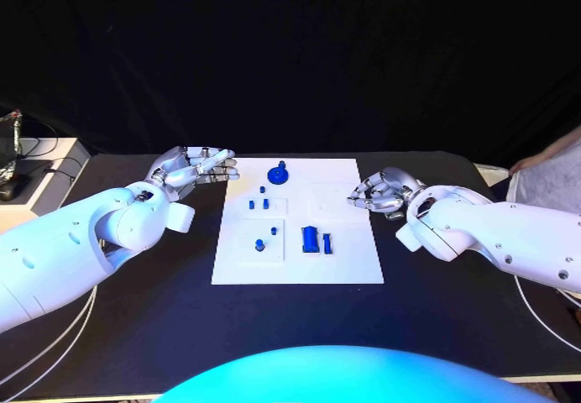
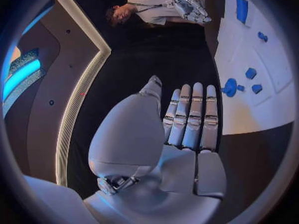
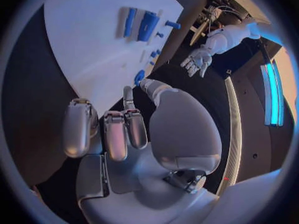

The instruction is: Assemble the parts on the task board

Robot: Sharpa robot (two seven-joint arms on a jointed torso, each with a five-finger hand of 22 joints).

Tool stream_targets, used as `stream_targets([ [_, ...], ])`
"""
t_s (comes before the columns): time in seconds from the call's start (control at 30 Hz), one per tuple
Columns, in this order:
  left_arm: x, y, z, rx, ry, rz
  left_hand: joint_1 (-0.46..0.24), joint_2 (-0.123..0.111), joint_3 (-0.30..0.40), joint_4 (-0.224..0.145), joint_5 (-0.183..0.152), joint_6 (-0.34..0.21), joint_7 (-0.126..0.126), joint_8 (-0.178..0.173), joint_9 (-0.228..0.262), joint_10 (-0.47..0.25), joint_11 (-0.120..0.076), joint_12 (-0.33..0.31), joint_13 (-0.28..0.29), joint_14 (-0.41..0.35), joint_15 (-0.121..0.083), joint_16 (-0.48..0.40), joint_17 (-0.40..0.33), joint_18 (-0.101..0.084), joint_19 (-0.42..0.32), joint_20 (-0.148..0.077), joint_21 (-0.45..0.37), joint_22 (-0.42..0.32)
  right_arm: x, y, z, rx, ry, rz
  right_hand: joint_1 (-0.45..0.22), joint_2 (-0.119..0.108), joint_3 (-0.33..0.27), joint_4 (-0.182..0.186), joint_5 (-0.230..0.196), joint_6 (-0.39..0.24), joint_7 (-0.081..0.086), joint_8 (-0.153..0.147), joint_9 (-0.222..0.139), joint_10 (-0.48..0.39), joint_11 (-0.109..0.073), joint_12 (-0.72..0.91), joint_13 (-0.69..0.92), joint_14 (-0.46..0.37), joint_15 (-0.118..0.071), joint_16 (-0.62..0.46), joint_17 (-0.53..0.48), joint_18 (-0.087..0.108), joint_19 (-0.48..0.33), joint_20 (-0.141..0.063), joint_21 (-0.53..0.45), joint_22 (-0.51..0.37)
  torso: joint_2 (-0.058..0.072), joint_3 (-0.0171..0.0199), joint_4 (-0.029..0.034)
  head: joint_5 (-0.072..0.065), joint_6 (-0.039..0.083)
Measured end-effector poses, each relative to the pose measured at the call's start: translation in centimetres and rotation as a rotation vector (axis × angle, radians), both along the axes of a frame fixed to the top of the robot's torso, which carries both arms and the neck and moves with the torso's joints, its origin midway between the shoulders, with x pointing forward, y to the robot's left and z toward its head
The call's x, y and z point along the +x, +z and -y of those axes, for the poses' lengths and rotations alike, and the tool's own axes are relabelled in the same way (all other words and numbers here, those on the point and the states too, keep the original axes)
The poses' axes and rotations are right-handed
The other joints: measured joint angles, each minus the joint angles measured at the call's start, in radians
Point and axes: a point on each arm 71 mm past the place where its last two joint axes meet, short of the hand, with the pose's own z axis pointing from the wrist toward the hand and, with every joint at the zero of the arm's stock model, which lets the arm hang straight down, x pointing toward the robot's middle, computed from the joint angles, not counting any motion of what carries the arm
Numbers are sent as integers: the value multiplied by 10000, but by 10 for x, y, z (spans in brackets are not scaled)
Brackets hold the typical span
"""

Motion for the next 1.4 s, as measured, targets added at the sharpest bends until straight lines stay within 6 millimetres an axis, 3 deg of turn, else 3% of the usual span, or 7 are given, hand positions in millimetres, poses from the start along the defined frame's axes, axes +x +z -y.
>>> stream_targets([
  [0.1, 2, -1, 0, -155, 241, 100, 0, 0, 27, -27, 0, 0, 0, 0, 0, 0, 0, 0, -9, 0, 0, 0, 0, 0, 0, 0, 0, -9, 6, 3, 1, 389, -17, 508, 447, -146, 17, -420, -625, 331, -110, 207, 64, 6, 5, 141, 0, 0, 0, 67, 0, 0, 0, 0, 303, 0, -81, -7, -15, 22, 0],
  [0.2, 4, -2, -1, -268, 442, 160, 40, 40, 27, -27, 0, 0, 0, 0, 0, 0, 0, 0, -9, 0, 0, 0, -1, 1, 0, 0, 0, -9, 7, 5, -6, 502, 192, 836, 533, -232, -92, -548, -1143, 654, -292, 519, 170, 35, -132, 248, 3, -2, -10, 67, 0, -1, 0, 0, 571, 0, -136, -7, -16, 42, 0],
  [0.27, 4, -3, -2, -318, 540, 175, 40, 40, 27, -27, 0, 0, 0, 0, 0, 0, 0, 0, -9, 0, 0, 0, -1, 1, 0, 0, 0, -9, 5, 6, -14, 462, 433, 964, 695, -256, -186, -642, -1522, 899, -457, 859, 330, 34, -266, 364, 8, -13, -176, 119, 0, 0, -5, -122, 683, 0, -166, -6, -16, 44, 0],
  [0.47, 4, -5, -1, -460, 704, 200, 40, 40, 27, -27, 0, 0, 0, 0, -9, 0, 0, 0, -8, 0, 0, 0, -2, 1, 0, 0, 0, -17, -8, 4, -46, -204, 1546, 1249, 924, -228, -913, -580, -2343, 905, -847, 2598, 1708, 36, -649, 810, 7, 0, -432, 144, 0, 0, -5, -394, 1027, -1, -230, -25, -11, 37, 0],
  [0.63, 4, -6, -1, -508, 769, 219, 40, 40, 27, -27, 0, 0, 0, 0, -8, 0, 0, 0, -8, 0, 0, 0, -2, 1, 0, 0, 0, -18, -21, -8, -63, -1118, 2166, 1219, 1210, -135, -1364, -398, -2570, 731, -981, 3240, 2253, 15, -669, 1113, 6, -16, -489, 262, -1, 1, -17, -454, 1501, -1, -234, -43, 11, 53, 0],
  [0.9, 4, -6, -2, -508, 801, 236, 40, 40, 27, -26, 0, 1, 1, 0, -8, 0, -1, 1, -7, 0, 0, 1, -3, 1, 0, 0, 0, -17, -37, -22, -84, -2145, 2785, 1245, 1607, 22, -2011, -23, -2649, 514, -1052, 3988, 2923, 37, -720, 1113, 5, -18, -561, 344, -1, -163, -16, -526, 1917, -3, -199, -52, 30, 69, 0],
  [1.4, 3, -7, -2, -501, 798, 235, 40, 40, 27, -26, 0, 1, 1, 0, -7, 1, 0, 1, -7, 0, 0, -34, -4, 1, 0, 0, 0, -28, -42, -28, -99, -3149, 3219, 1451, 1954, 58, -2328, 213, -2728, 407, -1090, 4458, 3428, 43, -784, 1113, 3, 19, -597, 378, -1, -162, 19, -560, 2150, -4, -181, -79, 64, 54, 0],
])
